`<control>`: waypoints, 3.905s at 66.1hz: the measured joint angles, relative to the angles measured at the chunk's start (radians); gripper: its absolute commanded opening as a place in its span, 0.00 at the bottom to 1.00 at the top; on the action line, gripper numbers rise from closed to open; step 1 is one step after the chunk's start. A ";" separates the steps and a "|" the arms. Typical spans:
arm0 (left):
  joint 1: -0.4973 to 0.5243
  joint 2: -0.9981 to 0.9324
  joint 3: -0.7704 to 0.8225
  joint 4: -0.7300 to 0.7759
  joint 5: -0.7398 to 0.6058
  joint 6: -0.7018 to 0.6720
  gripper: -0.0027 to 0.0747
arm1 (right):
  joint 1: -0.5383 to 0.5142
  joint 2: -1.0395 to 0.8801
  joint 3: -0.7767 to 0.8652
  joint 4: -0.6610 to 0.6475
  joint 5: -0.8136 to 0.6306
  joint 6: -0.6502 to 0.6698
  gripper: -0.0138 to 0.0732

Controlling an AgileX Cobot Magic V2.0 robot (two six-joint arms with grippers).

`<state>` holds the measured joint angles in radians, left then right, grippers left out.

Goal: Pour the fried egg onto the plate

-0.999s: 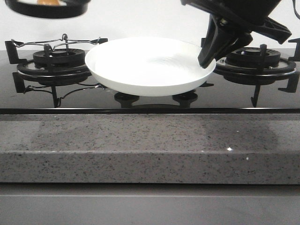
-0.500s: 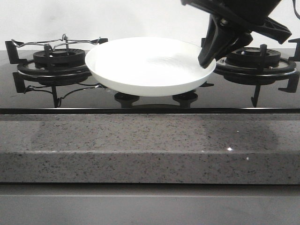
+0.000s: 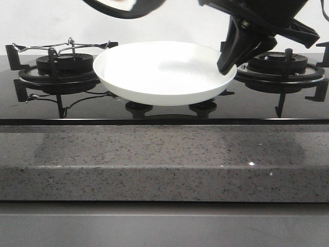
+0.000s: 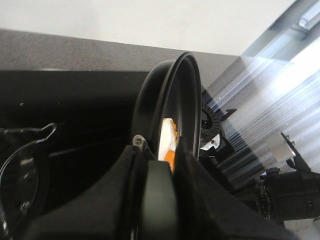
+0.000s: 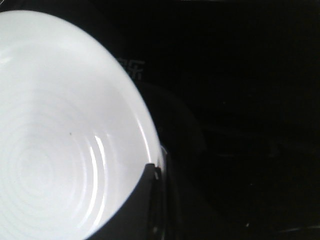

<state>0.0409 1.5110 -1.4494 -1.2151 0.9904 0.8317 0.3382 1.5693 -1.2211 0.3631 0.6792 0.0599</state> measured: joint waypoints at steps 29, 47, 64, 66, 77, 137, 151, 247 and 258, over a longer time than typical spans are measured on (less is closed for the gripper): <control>-0.172 -0.102 0.000 0.027 -0.074 0.501 0.01 | 0.000 0.000 0.000 0.000 0.000 0.002 0.08; -0.218 -0.115 0.000 0.050 -0.074 0.696 0.01 | 0.000 0.000 0.000 0.000 0.000 0.002 0.08; -0.219 -0.115 0.000 0.050 -0.075 0.708 0.01 | 0.000 0.000 0.000 -0.002 0.007 0.000 0.08; -0.219 -0.115 0.000 0.050 -0.075 0.708 0.01 | 0.000 0.000 0.000 -0.002 0.009 0.000 0.08; -0.207 -0.115 0.000 0.050 -0.116 0.622 0.01 | 0.000 0.000 0.000 -0.002 0.009 0.000 0.08; 0.318 0.142 0.000 -0.055 0.010 -0.261 0.01 | 0.000 0.000 0.000 -0.002 0.009 0.000 0.08; 0.318 0.269 0.000 -0.126 0.062 -0.275 0.01 | 0.000 0.000 0.000 -0.002 0.009 0.000 0.08; 0.500 0.264 -0.006 -0.053 0.197 -0.299 0.70 | 0.000 0.000 0.000 -0.002 0.009 0.000 0.08; 0.453 0.123 -0.006 0.080 0.164 -0.294 0.70 | 0.000 0.000 0.000 -0.002 0.009 0.000 0.08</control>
<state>0.4937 1.6338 -1.4549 -1.1353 1.1548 0.5375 0.3382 1.5693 -1.2211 0.3607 0.6878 0.0604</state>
